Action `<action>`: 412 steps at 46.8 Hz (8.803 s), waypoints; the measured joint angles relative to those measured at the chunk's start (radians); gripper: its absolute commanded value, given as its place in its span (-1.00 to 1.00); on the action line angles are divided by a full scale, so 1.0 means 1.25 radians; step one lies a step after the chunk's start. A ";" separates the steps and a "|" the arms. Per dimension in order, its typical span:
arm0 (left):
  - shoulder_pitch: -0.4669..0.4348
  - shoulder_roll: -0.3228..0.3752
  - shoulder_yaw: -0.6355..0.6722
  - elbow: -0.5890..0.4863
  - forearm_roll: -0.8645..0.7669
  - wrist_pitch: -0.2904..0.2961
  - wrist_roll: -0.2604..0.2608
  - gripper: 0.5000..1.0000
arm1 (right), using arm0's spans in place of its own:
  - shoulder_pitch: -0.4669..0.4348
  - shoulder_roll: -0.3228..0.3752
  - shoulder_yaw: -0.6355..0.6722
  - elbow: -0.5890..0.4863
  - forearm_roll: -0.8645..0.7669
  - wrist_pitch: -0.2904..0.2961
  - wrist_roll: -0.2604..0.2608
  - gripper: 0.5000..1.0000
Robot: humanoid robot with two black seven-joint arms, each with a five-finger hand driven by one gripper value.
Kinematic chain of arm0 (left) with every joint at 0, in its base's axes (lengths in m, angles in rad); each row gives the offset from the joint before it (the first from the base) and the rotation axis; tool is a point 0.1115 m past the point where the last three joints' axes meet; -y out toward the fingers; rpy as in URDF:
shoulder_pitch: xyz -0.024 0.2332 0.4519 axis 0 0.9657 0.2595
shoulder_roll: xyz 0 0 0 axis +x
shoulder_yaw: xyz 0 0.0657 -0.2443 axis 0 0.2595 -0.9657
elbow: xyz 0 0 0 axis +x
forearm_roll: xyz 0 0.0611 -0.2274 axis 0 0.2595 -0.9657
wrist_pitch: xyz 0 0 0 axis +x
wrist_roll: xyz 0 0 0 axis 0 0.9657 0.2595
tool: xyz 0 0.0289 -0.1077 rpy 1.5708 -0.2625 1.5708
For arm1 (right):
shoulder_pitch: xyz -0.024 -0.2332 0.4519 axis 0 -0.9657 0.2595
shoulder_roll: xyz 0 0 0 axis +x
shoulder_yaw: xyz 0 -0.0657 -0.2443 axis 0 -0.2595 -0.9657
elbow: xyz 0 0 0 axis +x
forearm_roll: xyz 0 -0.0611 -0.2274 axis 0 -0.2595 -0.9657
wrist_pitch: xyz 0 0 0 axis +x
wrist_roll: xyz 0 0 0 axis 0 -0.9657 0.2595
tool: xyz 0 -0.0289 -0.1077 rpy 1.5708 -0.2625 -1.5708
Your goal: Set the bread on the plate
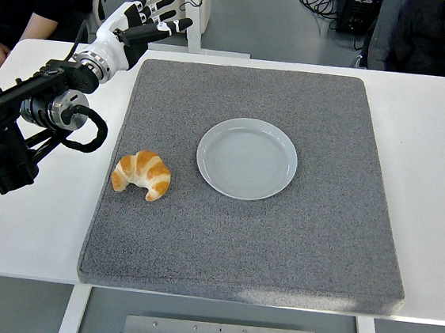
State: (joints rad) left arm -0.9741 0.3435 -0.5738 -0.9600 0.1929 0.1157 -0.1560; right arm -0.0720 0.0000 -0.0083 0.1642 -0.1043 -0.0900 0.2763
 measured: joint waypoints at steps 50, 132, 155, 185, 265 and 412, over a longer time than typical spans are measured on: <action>-0.336 0.343 0.551 -0.392 0.341 0.006 0.184 0.46 | 0.001 0.000 0.000 0.000 0.000 0.000 0.000 1.00; -0.078 0.359 0.524 -0.410 0.715 0.069 0.059 0.47 | 0.001 0.000 -0.001 0.000 0.000 0.000 0.000 1.00; -0.056 0.352 0.526 -0.402 0.729 0.083 0.035 0.47 | 0.001 0.000 -0.001 0.000 0.000 0.000 0.000 1.00; -0.020 0.311 0.525 -0.349 0.728 0.107 -0.015 0.47 | 0.001 0.000 -0.001 0.000 0.000 0.000 0.000 1.00; -0.259 0.432 0.451 -0.258 0.679 0.032 -0.076 -1.00 | -0.003 0.000 -0.003 -0.001 0.000 0.000 0.000 1.00; -0.164 -0.175 0.592 0.147 0.686 0.020 -0.162 -1.00 | -0.003 0.000 -0.003 -0.001 0.000 0.000 0.000 1.00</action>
State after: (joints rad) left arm -1.1785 0.1244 0.1657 -0.7759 1.0508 0.1411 -0.3589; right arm -0.0752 0.0000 -0.0122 0.1626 -0.1043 -0.0905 0.2761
